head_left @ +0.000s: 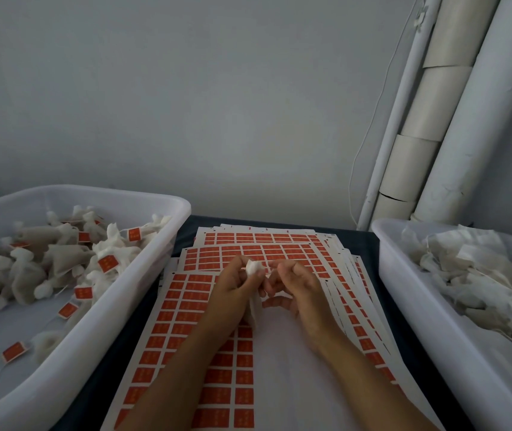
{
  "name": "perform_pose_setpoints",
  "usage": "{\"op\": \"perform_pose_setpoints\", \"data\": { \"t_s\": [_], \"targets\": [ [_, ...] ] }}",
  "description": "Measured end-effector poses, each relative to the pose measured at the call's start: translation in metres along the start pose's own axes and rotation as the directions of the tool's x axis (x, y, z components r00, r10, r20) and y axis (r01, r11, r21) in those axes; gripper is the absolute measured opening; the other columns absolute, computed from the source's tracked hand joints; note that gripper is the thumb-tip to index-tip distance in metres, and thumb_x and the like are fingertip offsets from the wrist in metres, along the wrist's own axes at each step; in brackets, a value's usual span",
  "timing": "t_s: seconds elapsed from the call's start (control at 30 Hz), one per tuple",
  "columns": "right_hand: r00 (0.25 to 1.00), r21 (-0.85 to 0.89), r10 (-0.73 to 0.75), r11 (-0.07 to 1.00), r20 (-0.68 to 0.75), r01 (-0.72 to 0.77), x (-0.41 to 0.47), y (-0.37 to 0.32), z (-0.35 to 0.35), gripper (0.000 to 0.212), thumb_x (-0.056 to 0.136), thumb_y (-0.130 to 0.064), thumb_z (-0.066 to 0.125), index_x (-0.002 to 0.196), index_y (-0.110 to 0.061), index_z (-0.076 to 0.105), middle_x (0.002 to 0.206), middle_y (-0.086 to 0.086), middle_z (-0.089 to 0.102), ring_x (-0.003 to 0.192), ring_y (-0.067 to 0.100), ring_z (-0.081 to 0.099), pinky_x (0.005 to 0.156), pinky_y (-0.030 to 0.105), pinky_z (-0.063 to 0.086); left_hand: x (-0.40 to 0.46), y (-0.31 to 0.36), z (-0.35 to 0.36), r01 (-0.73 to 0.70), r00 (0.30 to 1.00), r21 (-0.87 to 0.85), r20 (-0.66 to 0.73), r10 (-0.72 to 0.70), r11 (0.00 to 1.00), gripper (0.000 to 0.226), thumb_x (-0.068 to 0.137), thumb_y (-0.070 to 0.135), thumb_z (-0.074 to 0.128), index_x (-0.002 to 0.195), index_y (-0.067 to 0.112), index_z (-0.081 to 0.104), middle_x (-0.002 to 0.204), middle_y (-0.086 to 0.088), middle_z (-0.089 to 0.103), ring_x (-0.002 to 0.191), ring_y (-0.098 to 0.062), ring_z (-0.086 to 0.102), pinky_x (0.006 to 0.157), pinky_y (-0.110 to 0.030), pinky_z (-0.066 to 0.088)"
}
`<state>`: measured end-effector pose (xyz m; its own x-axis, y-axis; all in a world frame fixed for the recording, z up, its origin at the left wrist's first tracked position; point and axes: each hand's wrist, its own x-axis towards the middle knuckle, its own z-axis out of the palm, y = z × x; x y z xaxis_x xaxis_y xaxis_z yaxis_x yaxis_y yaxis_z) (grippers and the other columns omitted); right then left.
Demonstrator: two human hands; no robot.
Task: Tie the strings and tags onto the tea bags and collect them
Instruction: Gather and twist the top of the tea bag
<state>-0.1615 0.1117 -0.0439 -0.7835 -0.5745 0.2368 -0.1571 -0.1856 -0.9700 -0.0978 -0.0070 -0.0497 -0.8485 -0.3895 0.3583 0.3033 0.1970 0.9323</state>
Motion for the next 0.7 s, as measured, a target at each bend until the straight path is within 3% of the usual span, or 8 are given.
{"op": "perform_pose_setpoints", "data": {
  "t_s": [0.2, 0.37, 0.57, 0.7],
  "targets": [
    [0.991, -0.276, -0.131, 0.954, -0.023, 0.119, 0.001, 0.005, -0.003, 0.006, 0.089, -0.011, 0.058, 0.089, -0.010, 0.063, 0.080, 0.004, 0.068, 0.070, 0.013, 0.068, 0.060, 0.021, 0.056, 0.001, -0.004, 0.000, 0.040, 0.999, 0.018, 0.036, -0.040, 0.999, 0.008, 0.093, 0.024, 0.052, 0.095, 0.018, 0.056, 0.074, 0.012, 0.067, 0.071, -0.001, 0.064, 0.063, -0.006, 0.047],
    [0.963, -0.559, -0.260, 0.788, 0.074, 0.256, 0.003, 0.005, -0.011, 0.005, 0.089, -0.014, 0.058, 0.091, -0.013, 0.062, 0.082, -0.009, 0.064, 0.072, -0.007, 0.064, 0.066, 0.008, 0.050, 0.000, -0.004, 0.003, 0.012, 1.000, 0.092, 0.023, -0.014, 0.996, 0.008, 0.093, 0.024, 0.052, 0.091, 0.019, 0.059, 0.071, 0.011, 0.068, 0.069, 0.001, 0.063, 0.064, -0.005, 0.046],
    [0.929, -0.714, -0.353, 0.622, 0.110, 0.321, 0.005, 0.002, -0.012, 0.013, 0.089, -0.019, 0.059, 0.095, -0.011, 0.065, 0.092, 0.000, 0.070, 0.069, -0.004, 0.061, 0.068, 0.004, 0.047, 0.001, -0.002, 0.003, -0.073, 0.994, 0.223, -0.057, 0.088, 0.972, 0.013, 0.092, 0.021, 0.054, 0.081, 0.023, 0.060, 0.067, 0.014, 0.063, 0.066, 0.006, 0.059, 0.062, -0.003, 0.044],
    [0.926, -0.716, -0.365, 0.620, 0.098, 0.320, 0.003, 0.002, -0.010, 0.006, 0.088, -0.021, 0.059, 0.090, -0.016, 0.062, 0.087, -0.004, 0.068, 0.066, -0.005, 0.061, 0.066, 0.004, 0.047, 0.000, 0.002, 0.004, -0.053, 0.993, 0.127, -0.094, 0.065, 0.991, 0.023, 0.097, 0.022, 0.043, 0.085, 0.011, 0.060, 0.063, 0.019, 0.064, 0.064, 0.005, 0.059, 0.061, -0.004, 0.044]
  ]
}}
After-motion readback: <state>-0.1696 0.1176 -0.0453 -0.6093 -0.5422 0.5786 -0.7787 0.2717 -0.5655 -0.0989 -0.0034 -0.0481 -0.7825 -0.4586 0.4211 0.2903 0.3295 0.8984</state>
